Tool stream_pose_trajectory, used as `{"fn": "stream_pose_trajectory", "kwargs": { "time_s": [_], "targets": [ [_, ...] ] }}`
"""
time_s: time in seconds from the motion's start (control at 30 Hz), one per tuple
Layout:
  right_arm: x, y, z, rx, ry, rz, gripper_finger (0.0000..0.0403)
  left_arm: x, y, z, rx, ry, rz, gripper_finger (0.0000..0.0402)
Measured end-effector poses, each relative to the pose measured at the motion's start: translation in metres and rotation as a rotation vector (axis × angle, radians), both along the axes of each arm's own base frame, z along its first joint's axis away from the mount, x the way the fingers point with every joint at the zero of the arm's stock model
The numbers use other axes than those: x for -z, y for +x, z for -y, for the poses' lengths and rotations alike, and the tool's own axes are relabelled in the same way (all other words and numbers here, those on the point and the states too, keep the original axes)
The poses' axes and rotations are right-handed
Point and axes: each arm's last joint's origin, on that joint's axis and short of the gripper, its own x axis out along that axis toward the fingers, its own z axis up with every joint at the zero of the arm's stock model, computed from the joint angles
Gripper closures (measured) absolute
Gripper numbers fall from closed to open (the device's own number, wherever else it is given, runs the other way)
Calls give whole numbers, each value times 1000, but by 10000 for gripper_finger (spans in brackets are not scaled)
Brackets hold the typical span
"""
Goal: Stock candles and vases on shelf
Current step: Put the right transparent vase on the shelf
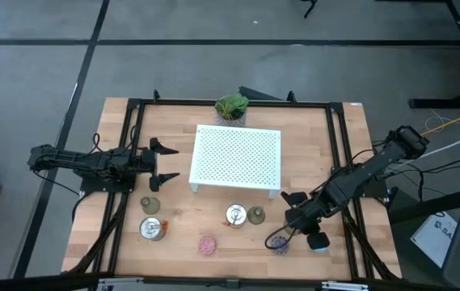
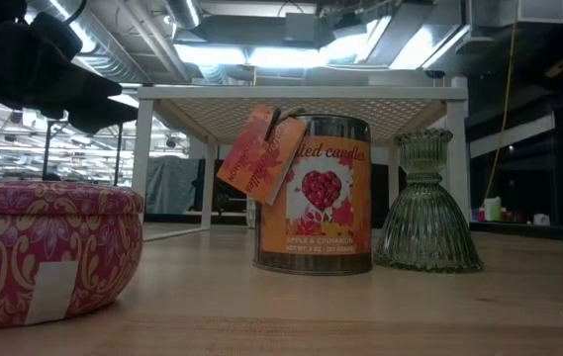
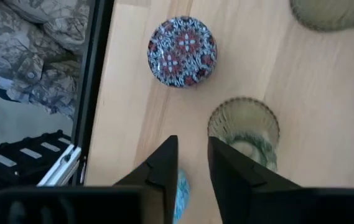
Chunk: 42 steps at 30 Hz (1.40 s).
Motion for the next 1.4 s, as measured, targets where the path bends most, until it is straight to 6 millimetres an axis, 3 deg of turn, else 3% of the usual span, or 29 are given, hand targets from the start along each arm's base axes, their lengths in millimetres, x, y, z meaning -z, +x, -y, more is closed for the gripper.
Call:
{"fn": "stream_pose_trajectory", "kwargs": {
  "time_s": [0.3,0.97,1.17,1.4],
  "targets": [
    [5,0,-2,-14,-45,-47,254,0,0,0,0,0,0,2],
    [24,6,-13,-59,-169,-14,252,0,0,0,0,0,0,2],
    [25,6,-12,-31,-196,-1,275,0,0,0,0,0,0,2],
    [30,3,-9,29,-206,-31,339,0,0,0,0,0,0,2]
  ]
}}
